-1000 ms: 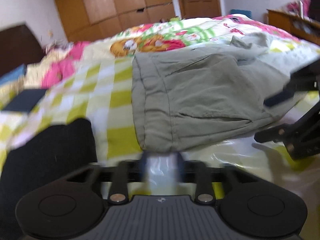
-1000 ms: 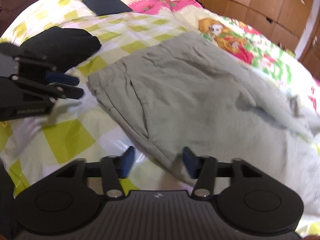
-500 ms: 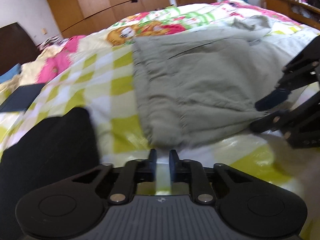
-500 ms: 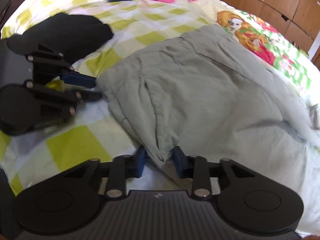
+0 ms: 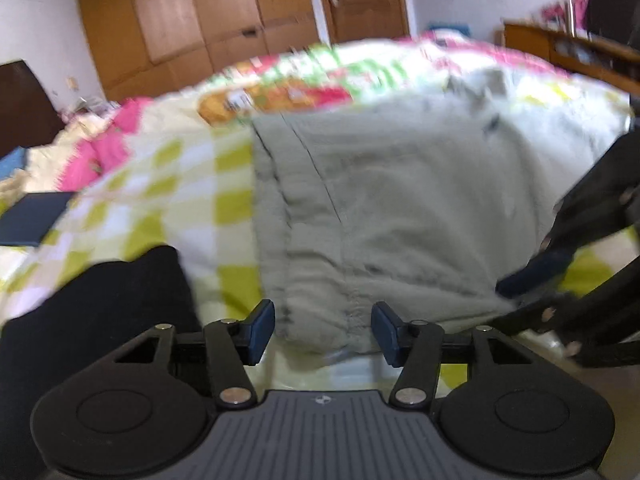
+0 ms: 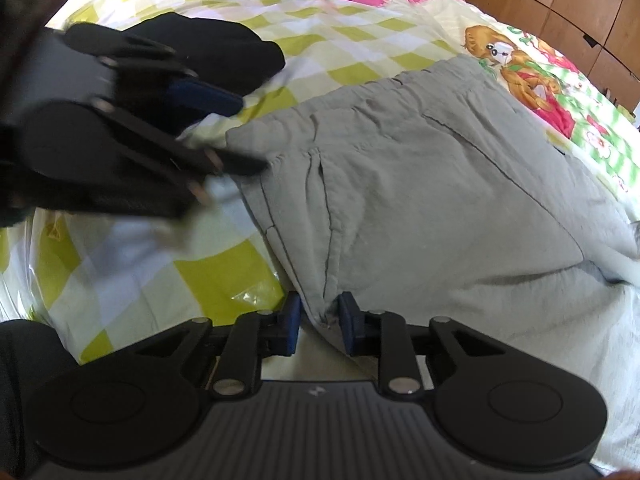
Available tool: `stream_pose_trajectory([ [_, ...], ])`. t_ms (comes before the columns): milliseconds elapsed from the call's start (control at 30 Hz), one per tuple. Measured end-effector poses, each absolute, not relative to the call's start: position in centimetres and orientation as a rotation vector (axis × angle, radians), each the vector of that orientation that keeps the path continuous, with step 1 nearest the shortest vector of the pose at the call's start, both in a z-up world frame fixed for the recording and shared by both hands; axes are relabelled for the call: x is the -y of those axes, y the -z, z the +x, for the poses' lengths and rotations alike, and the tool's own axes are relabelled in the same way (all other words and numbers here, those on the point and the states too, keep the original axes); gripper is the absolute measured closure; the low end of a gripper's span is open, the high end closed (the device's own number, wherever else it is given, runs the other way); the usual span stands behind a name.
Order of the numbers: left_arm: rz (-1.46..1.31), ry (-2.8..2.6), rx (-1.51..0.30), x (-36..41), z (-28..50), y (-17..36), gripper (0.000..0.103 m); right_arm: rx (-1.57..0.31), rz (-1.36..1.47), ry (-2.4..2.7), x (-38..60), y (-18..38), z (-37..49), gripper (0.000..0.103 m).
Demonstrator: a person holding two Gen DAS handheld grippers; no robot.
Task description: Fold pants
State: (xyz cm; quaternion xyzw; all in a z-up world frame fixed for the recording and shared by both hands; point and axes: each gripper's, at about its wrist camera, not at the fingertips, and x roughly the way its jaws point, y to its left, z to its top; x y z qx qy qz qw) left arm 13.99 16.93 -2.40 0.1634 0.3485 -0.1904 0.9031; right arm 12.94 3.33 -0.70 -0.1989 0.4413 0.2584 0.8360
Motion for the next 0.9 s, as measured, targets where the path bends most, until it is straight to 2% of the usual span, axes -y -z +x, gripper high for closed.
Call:
stream_pose_trajectory([
  [67,0.371,0.391,-0.744,-16.4,14.1,3.4,0.04,-0.939,-0.424,-0.546,-3.4,0.8,13.0,0.079],
  [100,0.38,0.385,-0.746,-16.3,13.7,3.4,0.048,-0.941,-0.422,-0.548,-3.5,0.8,12.9,0.079],
  [167,0.378,0.371,-0.762,-16.7,13.1,3.3,0.058,-0.948,-0.414,-0.555,-3.5,0.7,12.7,0.079],
  [233,0.372,0.353,-0.775,-17.6,12.1,3.2,0.065,-0.955,-0.398,-0.569,-3.7,0.7,12.0,0.079],
  [267,0.377,0.339,-0.784,-18.1,11.6,3.2,0.075,-0.954,-0.401,-0.575,-4.1,0.7,11.6,0.079],
  [300,0.382,0.326,-0.792,-18.7,11.1,3.2,0.077,-0.952,-0.401,-0.584,-4.4,0.7,11.2,0.079],
  [567,0.408,0.238,-0.799,-20.3,7.9,1.8,0.079,-0.943,-0.373,-0.627,-6.8,0.4,9.8,0.078],
  [633,0.402,0.225,-0.792,-20.1,7.1,1.4,0.079,-0.937,-0.294,-0.616,-5.7,-0.3,10.0,0.074],
  [700,0.392,0.209,-0.773,-19.6,6.1,0.5,0.079,-0.92,-0.217,-0.599,-3.4,-1.1,9.6,0.063],
  [767,0.392,0.199,-0.745,-18.9,5.2,-0.7,0.079,-0.894,-0.146,-0.544,0.2,-2.1,9.2,0.057],
  [900,0.383,0.228,-0.685,-15.5,5.0,-2.8,0.078,-0.862,0.033,-0.285,10.9,-2.9,9.1,0.054],
])
